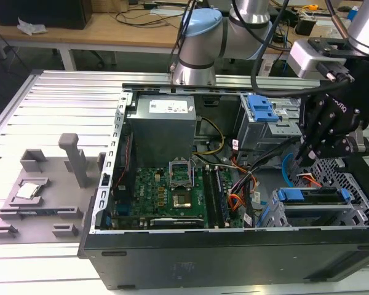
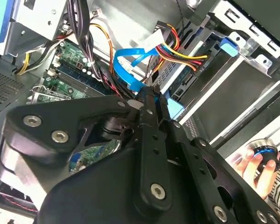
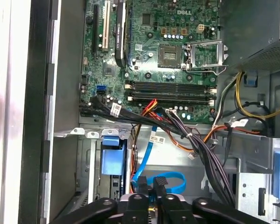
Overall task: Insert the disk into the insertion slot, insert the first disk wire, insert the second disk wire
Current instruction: 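Insert the second disk wire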
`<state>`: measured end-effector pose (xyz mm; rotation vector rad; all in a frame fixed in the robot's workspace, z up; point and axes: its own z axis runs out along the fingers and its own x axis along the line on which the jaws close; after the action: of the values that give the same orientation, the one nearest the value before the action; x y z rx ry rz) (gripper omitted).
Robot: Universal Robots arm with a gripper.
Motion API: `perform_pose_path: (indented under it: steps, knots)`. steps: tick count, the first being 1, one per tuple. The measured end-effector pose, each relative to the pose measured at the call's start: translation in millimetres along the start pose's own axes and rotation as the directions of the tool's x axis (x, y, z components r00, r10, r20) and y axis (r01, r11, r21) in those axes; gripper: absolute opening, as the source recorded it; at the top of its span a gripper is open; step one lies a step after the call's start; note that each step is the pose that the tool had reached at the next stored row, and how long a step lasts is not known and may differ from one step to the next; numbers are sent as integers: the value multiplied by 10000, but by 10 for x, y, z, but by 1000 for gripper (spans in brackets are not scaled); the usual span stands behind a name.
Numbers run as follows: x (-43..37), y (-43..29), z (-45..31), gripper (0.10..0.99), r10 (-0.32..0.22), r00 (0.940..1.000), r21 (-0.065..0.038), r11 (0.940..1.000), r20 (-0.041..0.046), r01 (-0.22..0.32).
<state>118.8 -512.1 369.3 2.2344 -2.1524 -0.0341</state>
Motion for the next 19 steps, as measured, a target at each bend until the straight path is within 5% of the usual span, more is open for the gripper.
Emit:
perform_pose_path:
  steps: [6,10,19]
  knots:
    - [4,0,0,165,3,10000,-2,10000,-68,-3]
    - [203,3,45,165,2,10000,-3,10000,-67,-2]
    - [329,-174,174,165,2,10000,-31,10000,-64,-2]
